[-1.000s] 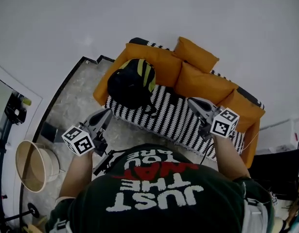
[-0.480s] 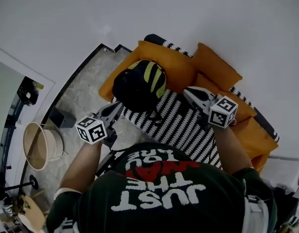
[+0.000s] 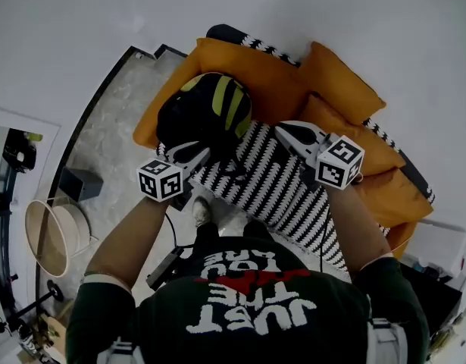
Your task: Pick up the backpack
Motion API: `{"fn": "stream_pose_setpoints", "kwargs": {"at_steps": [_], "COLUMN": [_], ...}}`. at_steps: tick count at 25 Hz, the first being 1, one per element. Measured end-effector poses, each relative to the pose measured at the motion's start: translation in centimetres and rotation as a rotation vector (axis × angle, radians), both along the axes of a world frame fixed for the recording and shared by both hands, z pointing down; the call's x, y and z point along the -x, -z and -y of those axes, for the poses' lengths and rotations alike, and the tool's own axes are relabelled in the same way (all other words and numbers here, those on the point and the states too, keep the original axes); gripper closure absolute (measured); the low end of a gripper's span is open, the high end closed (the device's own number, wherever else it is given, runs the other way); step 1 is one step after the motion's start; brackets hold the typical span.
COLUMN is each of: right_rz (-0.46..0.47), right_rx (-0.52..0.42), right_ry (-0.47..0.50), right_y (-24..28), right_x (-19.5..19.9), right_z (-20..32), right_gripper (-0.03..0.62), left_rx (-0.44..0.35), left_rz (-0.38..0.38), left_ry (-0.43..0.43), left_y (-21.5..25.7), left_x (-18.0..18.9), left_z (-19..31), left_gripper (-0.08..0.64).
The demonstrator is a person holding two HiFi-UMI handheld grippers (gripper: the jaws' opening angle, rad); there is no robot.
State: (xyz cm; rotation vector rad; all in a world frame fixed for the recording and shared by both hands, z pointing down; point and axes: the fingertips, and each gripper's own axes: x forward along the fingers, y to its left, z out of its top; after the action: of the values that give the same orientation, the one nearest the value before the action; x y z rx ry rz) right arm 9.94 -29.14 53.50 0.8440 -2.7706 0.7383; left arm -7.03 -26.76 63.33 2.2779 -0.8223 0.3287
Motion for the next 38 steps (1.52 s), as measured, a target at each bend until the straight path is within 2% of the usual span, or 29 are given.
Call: {"fn": "stream_pose_setpoints", "kwargs": {"at_steps": [5, 8, 15, 20, 24, 28, 30, 31, 33, 38], "right_rz": [-0.021, -0.029, -0.015, 0.009, 0.024, 0.041, 0.048, 0.053, 0.059, 0.062], "right_rx": [0.027, 0.046, 0.101, 0.153, 0.181, 0.213, 0.225, 0.229, 0.236, 0.24], "right_ry": [-0.009, -0.004, 0.012, 0.011, 0.0, -0.028, -0.044, -0.051, -0.062, -0.061], "right_y": [-4.3, -6.9, -13.5, -17.2, -19.0, -20.5, -21.0, -21.1, -21.2, -20.4], "right_x": [-0.4, -0.7, -0.8, -1.2, -1.9, -3.3, -4.3, -4.7, -5.2, -4.6], "right_z": [0.7, 0.6, 0.0, -0.6, -1.6, -2.4, -2.6, -2.7, -2.9, -2.9], "right_gripper": [0.563, 0.563, 0.563, 0.563, 0.563, 0.563, 0.563, 0.563, 0.563, 0.563], "left_rx": [0.03, 0.062, 0.151, 0.163, 0.164, 0.194, 0.211, 0.219, 0.23, 0.236], "left_rz": [0.072, 0.094, 0.191, 0.278, 0.341, 0.44, 0.467, 0.457, 0.384, 0.049], "left_ry": [-0.053, -0.039, -0.002, -0.004, -0.018, 0.035, 0.061, 0.063, 0.055, 0.041], "left_y": [-7.5, -11.8, -22.6, -28.0, -30.4, -32.7, -33.2, -33.2, -32.3, -26.4], "left_x": [-3.5, -5.0, -5.3, -5.9, -7.3, -7.8, -7.8, -8.0, -8.5, -9.3], "left_z": [2.4, 3.5, 5.6, 7.4, 8.5, 9.4, 9.9, 9.9, 9.5, 8.6], "left_gripper": [0.361, 0.312, 0.24, 0.195, 0.183, 0.183, 0.227, 0.318, 0.343, 0.443]}}
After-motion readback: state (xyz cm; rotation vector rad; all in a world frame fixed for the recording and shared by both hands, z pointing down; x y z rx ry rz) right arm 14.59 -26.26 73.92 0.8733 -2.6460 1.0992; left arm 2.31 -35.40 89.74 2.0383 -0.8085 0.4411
